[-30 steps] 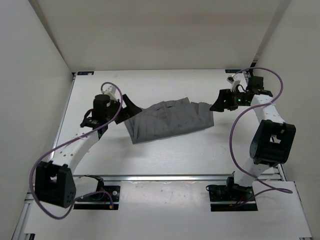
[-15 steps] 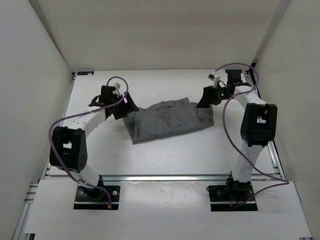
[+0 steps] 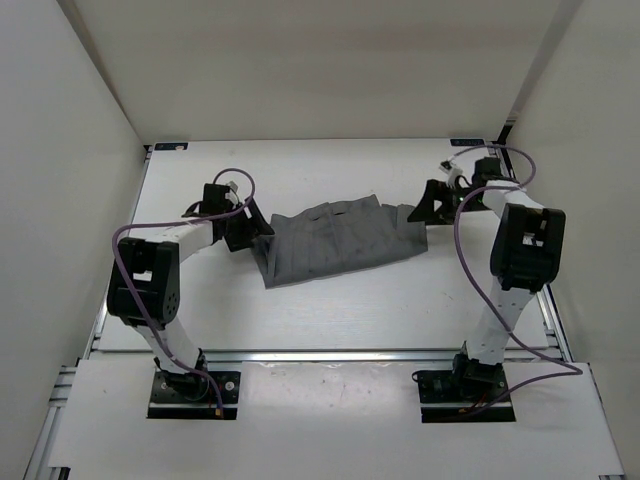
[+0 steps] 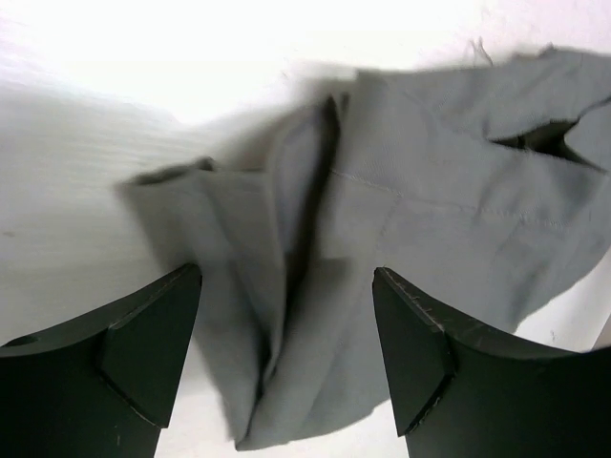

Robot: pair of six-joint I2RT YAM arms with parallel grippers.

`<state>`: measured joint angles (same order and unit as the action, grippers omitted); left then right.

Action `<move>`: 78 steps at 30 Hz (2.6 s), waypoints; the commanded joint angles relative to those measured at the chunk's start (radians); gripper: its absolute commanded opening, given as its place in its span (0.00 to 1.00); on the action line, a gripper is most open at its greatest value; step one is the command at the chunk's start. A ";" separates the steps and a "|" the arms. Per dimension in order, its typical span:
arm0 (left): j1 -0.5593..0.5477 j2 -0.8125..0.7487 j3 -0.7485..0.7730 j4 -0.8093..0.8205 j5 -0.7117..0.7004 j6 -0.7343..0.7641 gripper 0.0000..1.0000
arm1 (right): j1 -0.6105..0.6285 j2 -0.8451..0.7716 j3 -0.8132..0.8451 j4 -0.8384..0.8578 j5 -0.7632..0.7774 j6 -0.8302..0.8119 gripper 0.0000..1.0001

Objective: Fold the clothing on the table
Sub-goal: Fold the skirt

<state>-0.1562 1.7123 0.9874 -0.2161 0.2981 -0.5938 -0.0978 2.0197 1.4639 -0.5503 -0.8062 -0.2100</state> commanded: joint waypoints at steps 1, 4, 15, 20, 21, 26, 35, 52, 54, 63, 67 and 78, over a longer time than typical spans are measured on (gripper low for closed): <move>0.026 -0.001 0.007 0.038 0.002 0.009 0.83 | -0.055 -0.026 -0.057 -0.006 -0.086 0.078 1.00; 0.034 0.050 0.046 0.032 0.039 0.000 0.83 | -0.053 -0.035 -0.039 -0.023 -0.183 0.084 0.98; -0.008 0.139 0.097 0.029 0.042 0.000 0.79 | 0.216 0.065 0.139 -0.013 -0.168 0.101 0.01; -0.006 0.133 0.112 0.003 0.030 0.005 0.75 | 0.267 0.181 0.188 -0.005 -0.125 0.104 0.00; -0.011 0.126 0.117 0.000 0.023 0.018 0.75 | 0.268 0.192 0.199 0.006 -0.098 0.103 0.00; -0.032 0.124 0.236 -0.028 0.013 0.090 0.99 | 0.262 0.237 0.350 -0.042 -0.011 0.046 0.24; -0.080 0.149 0.237 -0.020 0.003 0.121 0.99 | 0.165 0.303 0.559 -0.143 0.005 0.002 0.48; -0.063 0.116 0.457 -0.126 -0.157 0.239 0.98 | 0.187 0.326 0.527 -0.180 0.052 -0.075 0.45; -0.088 0.153 0.499 -0.181 -0.120 0.253 0.98 | 0.188 0.339 0.526 -0.180 0.055 -0.085 0.45; -0.135 0.201 0.406 -0.194 -0.085 0.238 0.99 | 0.205 0.353 0.533 -0.187 0.059 -0.083 0.45; -0.129 0.216 0.375 -0.163 -0.082 0.224 0.99 | 0.214 0.359 0.530 -0.189 0.058 -0.088 0.47; -0.120 0.244 0.364 -0.134 -0.051 0.210 0.99 | 0.221 0.382 0.539 -0.186 0.062 -0.083 0.71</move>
<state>-0.2775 1.9720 1.3628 -0.3756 0.2192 -0.3748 0.1226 2.3871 1.9862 -0.7345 -0.7395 -0.2821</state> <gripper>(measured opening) 0.984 0.713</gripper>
